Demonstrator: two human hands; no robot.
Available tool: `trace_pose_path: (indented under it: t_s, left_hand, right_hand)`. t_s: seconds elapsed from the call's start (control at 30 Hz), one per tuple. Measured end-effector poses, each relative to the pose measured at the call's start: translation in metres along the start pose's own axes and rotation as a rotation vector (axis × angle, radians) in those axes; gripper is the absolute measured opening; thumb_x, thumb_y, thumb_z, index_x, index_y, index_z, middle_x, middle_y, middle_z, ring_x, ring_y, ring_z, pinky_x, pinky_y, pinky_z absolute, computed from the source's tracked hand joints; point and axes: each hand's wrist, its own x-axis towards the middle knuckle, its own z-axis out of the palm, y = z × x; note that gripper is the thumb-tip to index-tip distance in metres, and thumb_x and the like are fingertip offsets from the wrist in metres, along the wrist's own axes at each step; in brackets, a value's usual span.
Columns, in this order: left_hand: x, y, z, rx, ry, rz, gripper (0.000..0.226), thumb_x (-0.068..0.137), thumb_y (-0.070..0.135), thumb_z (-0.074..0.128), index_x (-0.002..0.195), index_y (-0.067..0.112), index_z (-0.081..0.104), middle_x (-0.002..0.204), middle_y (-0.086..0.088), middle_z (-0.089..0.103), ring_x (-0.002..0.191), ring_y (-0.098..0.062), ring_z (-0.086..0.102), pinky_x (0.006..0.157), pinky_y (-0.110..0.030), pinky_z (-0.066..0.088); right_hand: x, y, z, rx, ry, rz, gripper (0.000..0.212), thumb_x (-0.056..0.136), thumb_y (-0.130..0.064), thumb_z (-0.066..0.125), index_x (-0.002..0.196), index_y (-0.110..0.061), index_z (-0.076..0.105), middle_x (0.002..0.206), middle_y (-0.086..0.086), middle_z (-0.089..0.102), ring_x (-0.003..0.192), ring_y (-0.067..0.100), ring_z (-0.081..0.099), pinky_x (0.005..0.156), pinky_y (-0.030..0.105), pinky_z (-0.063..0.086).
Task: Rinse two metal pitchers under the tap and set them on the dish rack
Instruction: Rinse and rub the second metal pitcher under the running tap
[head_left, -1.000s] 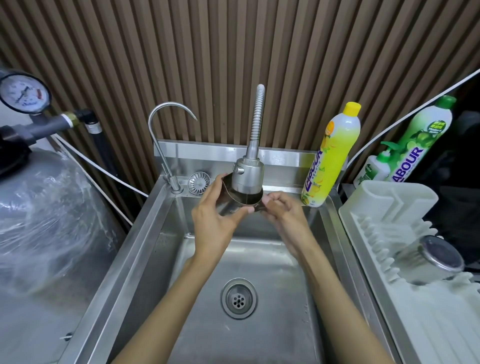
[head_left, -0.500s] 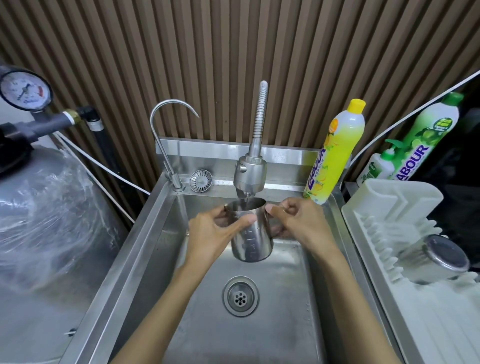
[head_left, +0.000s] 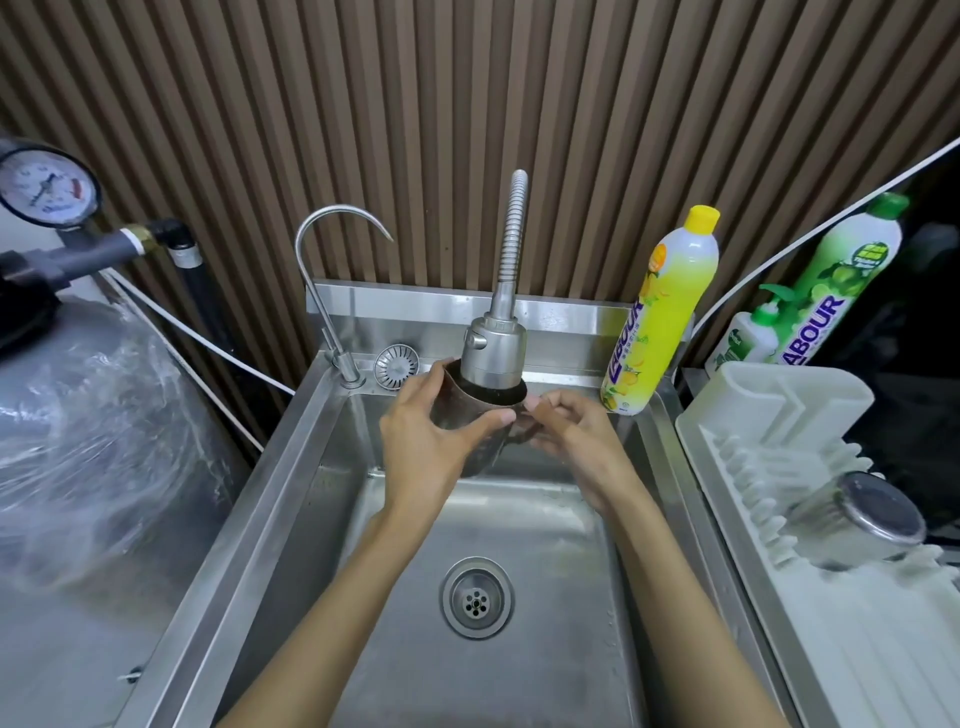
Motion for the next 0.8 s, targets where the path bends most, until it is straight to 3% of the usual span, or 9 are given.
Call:
trace_pose_path:
  t_s: [0.1,0.17,0.27,0.37,0.43,0.53,0.63,0.73,0.8]
  left_hand:
    - [0.004,-0.005,-0.009,0.105,-0.083,-0.060,0.055,0.055,0.052,0.081,0.098,0.019,0.069,0.089,0.003,0.065,0.081,-0.009,0.059,0.065,0.003,0.034]
    - [0.000,-0.008,-0.010,0.115,-0.101,-0.115,0.049,0.055,0.057,0.079,0.089,0.023,0.070,0.081,0.004,0.065,0.076,-0.008,0.063,0.063,0.000,0.037]
    - [-0.007,-0.008,-0.011,0.047,-0.134,-0.185,0.038,0.056,0.054,0.080,0.083,0.029,0.072,0.067,0.013,0.062,0.062,0.007,0.062,0.060,0.002,0.041]
    - [-0.010,-0.011,-0.006,-0.114,-0.220,-0.310,0.032,0.061,0.040,0.083,0.086,0.022,0.075,0.063,0.018,0.063,0.054,0.020,0.056,0.057,0.006,0.038]
    - [-0.014,-0.013,-0.002,-0.221,-0.279,-0.382,0.033,0.062,0.033,0.083,0.092,0.022,0.074,0.072,0.011,0.069,0.059,0.020,0.058,0.062,0.004,0.041]
    - [-0.021,-0.010,0.007,-0.448,-0.278,-0.422,0.035,0.064,0.019,0.083,0.096,0.025,0.070,0.092,0.005,0.073,0.082,0.007,0.066,0.085,-0.010,0.050]
    - [-0.023,-0.005,0.013,-0.544,-0.185,-0.352,0.045,0.061,0.013,0.083,0.100,0.028,0.066,0.098,0.018,0.072,0.101,0.003,0.063,0.097,-0.018,0.046]
    - [-0.017,0.001,0.010,-0.414,-0.042,-0.240,0.054,0.059,0.017,0.085,0.093,0.047,0.056,0.081,0.042,0.062,0.090,0.025,0.054,0.087,-0.008,0.040]
    - [-0.014,0.003,0.006,-0.293,0.050,-0.137,0.060,0.058,0.022,0.087,0.107,0.042,0.058,0.088,0.041,0.058,0.085,0.030,0.049,0.081,0.002,0.034]
  right_hand:
    - [-0.006,0.005,0.004,0.006,-0.019,0.045,0.016,0.088,-0.017,0.060,0.079,-0.006,0.056,0.079,0.010,0.068,0.065,0.011,0.070,0.062,0.023,0.056]
    - [-0.010,0.005,0.003,-0.011,-0.005,0.054,0.017,0.087,-0.019,0.063,0.082,-0.003,0.057,0.082,0.010,0.072,0.064,0.012,0.071,0.058,0.027,0.057]
    - [-0.014,0.002,-0.002,-0.112,0.077,0.060,0.023,0.082,-0.026,0.069,0.073,-0.006,0.061,0.085,0.022,0.072,0.063,0.021,0.071,0.065,0.041,0.060]
    - [-0.018,-0.011,-0.008,-0.370,0.208,0.006,0.037,0.070,-0.043,0.074,0.058,-0.012,0.057,0.073,0.017,0.071,0.069,0.033,0.069,0.071,0.050,0.057]
    - [-0.020,-0.025,-0.009,-0.537,0.252,-0.055,0.034,0.073,-0.039,0.073,0.057,-0.015,0.055,0.070,0.010,0.070,0.073,0.031,0.067,0.074,0.043,0.055]
    - [-0.025,-0.039,-0.008,-0.669,0.265,-0.158,0.030,0.080,-0.029,0.070,0.060,-0.020,0.050,0.076,0.008,0.069,0.076,0.025,0.063,0.068,0.029,0.044]
    - [-0.015,-0.034,-0.009,-0.477,0.228,-0.169,0.027,0.081,-0.022,0.069,0.064,-0.015,0.049,0.079,0.009,0.071,0.077,0.024,0.066,0.069,0.028,0.047]
    - [-0.001,-0.025,-0.006,-0.216,0.108,-0.122,0.022,0.084,-0.012,0.065,0.068,-0.013,0.050,0.063,-0.008,0.067,0.066,0.001,0.063,0.072,0.027,0.049]
    - [0.004,-0.019,-0.002,-0.045,0.000,-0.072,0.020,0.087,-0.008,0.061,0.070,-0.012,0.050,0.061,-0.011,0.064,0.068,0.001,0.061,0.080,0.029,0.048]
